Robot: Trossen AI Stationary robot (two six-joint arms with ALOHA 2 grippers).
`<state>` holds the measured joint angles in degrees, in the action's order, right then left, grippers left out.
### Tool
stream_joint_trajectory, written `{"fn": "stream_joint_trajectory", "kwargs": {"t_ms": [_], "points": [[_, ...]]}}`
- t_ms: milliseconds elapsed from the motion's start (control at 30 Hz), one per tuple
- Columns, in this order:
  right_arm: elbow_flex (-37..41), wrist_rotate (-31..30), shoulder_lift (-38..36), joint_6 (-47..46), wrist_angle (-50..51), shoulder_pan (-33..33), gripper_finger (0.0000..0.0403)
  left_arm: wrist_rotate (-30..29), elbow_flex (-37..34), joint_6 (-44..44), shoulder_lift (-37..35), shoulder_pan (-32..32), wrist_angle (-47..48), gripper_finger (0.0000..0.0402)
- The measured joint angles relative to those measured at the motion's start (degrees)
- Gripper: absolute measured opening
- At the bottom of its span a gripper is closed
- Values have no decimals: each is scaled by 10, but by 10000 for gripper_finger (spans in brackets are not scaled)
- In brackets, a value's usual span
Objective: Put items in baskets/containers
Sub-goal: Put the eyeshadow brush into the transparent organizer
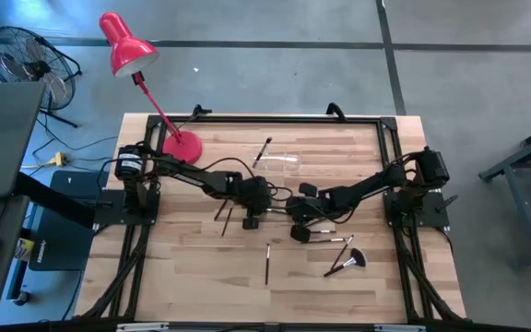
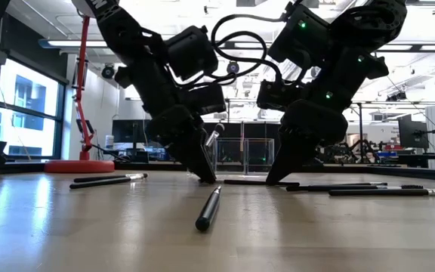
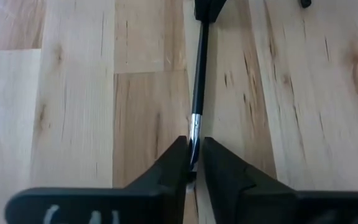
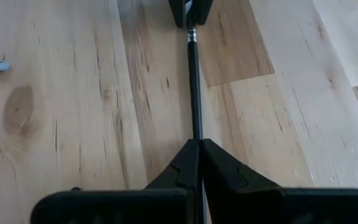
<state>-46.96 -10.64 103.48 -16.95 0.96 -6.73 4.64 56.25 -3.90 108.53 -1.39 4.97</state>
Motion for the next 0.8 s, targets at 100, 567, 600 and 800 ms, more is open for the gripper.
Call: {"fn": "stream_joint_trajectory", "kwargs": {"t_ms": [100,567,600,800], "points": [[0,0,0,-1,0,0,5,-1,-1,0,0,0,0,40],[0,-6,-12,-23,-3,0,52,-22,94,-15,3,0,169,3],[1,-11,-17,-23,0,0,56,-24,105,-20,4,0,186,2],[2,-44,-44,-22,-4,0,74,-42,128,-23,5,-1,200,1]]}}
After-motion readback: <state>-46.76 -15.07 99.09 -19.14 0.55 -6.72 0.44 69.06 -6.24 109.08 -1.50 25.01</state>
